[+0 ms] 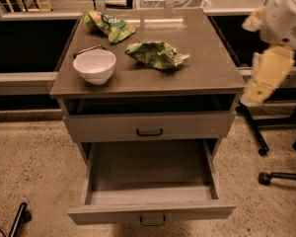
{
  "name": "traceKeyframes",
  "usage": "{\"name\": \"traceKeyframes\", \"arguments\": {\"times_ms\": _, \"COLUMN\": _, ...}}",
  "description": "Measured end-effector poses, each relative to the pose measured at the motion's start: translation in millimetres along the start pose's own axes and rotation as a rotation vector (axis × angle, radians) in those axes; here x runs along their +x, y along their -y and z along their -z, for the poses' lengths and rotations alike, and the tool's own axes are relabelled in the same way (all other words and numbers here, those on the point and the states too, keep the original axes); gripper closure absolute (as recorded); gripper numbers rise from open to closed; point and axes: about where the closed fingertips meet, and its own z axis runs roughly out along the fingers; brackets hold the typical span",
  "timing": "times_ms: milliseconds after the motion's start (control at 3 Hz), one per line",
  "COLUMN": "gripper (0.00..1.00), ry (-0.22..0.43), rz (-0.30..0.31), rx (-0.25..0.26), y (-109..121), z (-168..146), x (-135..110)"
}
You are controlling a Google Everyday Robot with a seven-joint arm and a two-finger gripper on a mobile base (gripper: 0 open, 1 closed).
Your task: Place green jalapeno chip bag into middle drawer
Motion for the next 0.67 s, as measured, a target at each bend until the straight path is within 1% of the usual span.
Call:
{"name": "traceKeyframes", "arguments": {"times_ms": 333, "gripper": 0.0, "ry": 0.112, "rz": 0.11, "rx": 0.074, "y": 71.2, "z": -23.1, "x": -55.6}}
{"name": "traceKeyframes", "arguments": {"times_ms": 667, "gripper": 0.0, "ry": 0.212, "rz": 0.207, "rx": 0.077, "y": 130.7, "z": -70.7, "x": -123.4}}
